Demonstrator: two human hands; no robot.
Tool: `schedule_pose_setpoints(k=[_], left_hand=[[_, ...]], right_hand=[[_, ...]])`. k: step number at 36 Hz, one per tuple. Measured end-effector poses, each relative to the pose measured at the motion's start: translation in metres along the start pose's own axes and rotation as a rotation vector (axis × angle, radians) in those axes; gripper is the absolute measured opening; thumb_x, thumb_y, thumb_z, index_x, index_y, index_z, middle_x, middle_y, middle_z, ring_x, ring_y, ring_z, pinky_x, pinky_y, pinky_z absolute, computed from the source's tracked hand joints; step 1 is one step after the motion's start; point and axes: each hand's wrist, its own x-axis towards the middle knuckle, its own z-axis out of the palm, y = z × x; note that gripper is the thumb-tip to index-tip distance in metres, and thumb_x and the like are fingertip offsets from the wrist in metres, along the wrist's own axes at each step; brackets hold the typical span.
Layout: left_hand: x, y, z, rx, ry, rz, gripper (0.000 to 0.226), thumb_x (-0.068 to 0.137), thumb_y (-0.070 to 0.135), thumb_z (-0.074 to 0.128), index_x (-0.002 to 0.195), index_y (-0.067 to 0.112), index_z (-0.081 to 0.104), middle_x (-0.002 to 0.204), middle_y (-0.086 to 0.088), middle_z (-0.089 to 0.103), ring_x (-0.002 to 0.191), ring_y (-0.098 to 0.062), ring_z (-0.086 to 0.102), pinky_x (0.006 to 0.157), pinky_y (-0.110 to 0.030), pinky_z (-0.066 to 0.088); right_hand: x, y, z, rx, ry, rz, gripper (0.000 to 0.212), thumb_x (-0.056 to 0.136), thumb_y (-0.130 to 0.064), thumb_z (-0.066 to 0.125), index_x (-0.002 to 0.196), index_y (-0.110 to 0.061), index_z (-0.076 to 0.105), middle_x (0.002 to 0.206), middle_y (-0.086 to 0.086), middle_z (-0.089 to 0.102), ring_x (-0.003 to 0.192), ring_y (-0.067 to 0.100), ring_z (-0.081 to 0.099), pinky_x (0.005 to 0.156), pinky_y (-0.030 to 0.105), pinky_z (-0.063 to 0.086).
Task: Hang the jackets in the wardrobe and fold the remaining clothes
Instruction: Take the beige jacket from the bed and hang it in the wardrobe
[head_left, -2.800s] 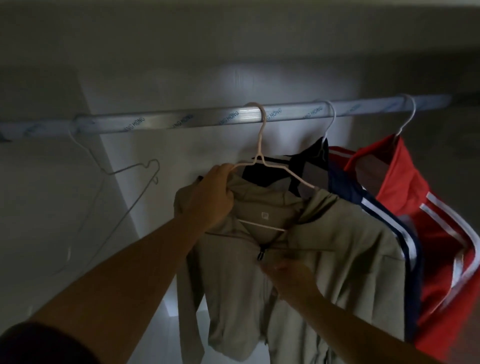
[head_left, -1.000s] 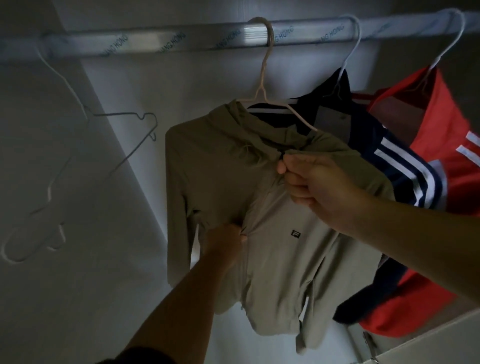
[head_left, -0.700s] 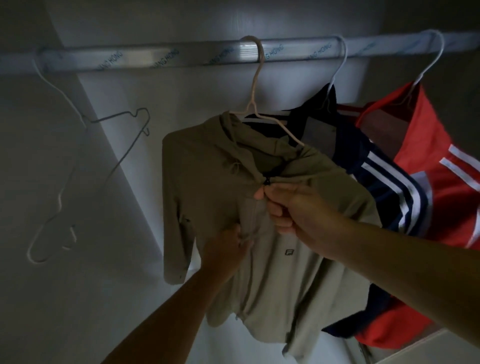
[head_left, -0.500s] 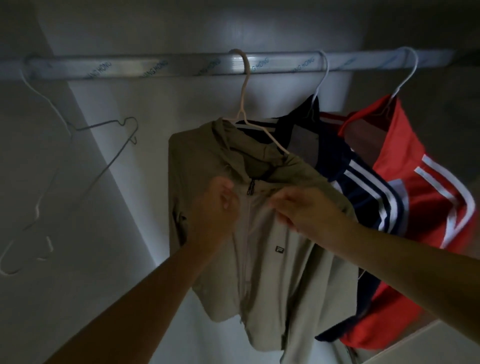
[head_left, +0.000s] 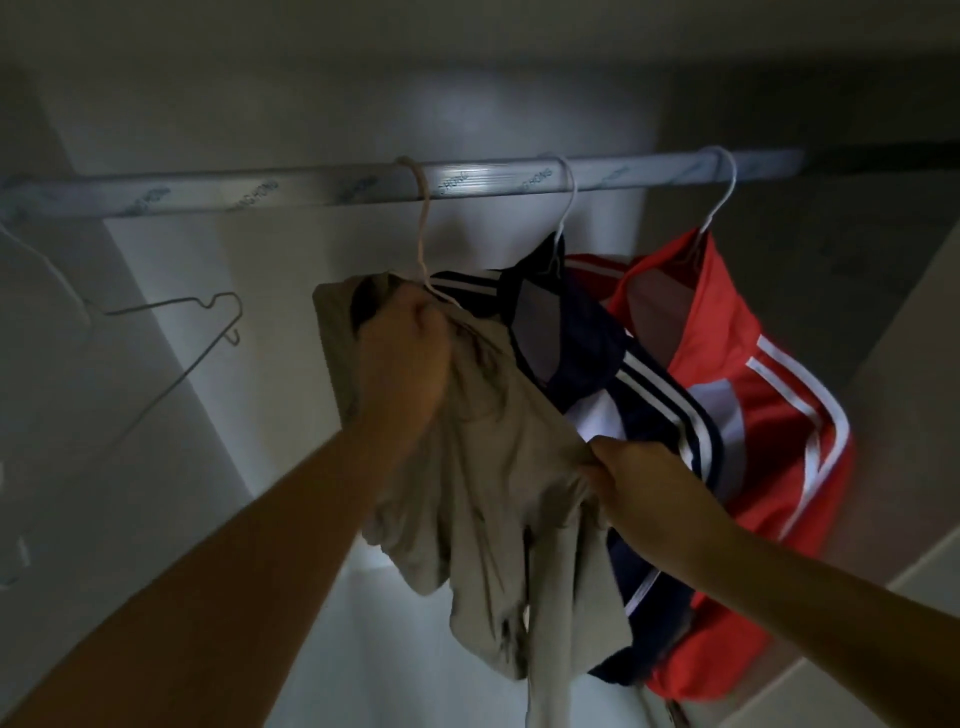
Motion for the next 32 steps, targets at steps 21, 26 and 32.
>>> schedule_pose_setpoints(k=[21,26,32], left_hand=[[0.003,0.000,0.022,-0.054,-0.390,-0.266,0.044,0.098,0.022,0.046,0.056,0.017,0.035,0.059,-0.001,0.041,0.054,-0.012,0.038,0.045,-0.018,0.029],[-0.001,0.008,0.023,-0.165,-0.444,-0.244,0.040,0.099,0.031,0.046,0.062,0.017,0.044,0.067,0.000,0.049,0.068,-0.016,0.050,0.064,-0.026,0.038],[-0.011,0.006,0.017,-0.317,-0.502,-0.404,0.040,0.102,0.030,0.039,0.132,0.008,0.052,0.130,-0.012,0.055,0.117,-0.023,0.050,0.096,-0.020,0.031]], right_hand=[[-0.034,-0.015,-0.026,-0.060,-0.040,-0.168,0.025,0.097,-0.030,0.048,0.072,-0.025,0.047,0.063,-0.009,0.048,0.057,0.003,0.045,0.059,0.019,0.028],[-0.056,-0.027,-0.015,-0.259,-0.105,-0.221,0.032,0.099,-0.048,0.028,0.090,-0.026,0.048,0.085,-0.006,0.057,0.083,0.013,0.060,0.069,0.030,0.042],[-0.017,-0.024,-0.021,0.070,0.288,-0.130,0.032,0.090,-0.040,0.051,0.117,-0.023,0.050,0.104,-0.005,0.054,0.092,0.014,0.055,0.077,0.036,0.049]])
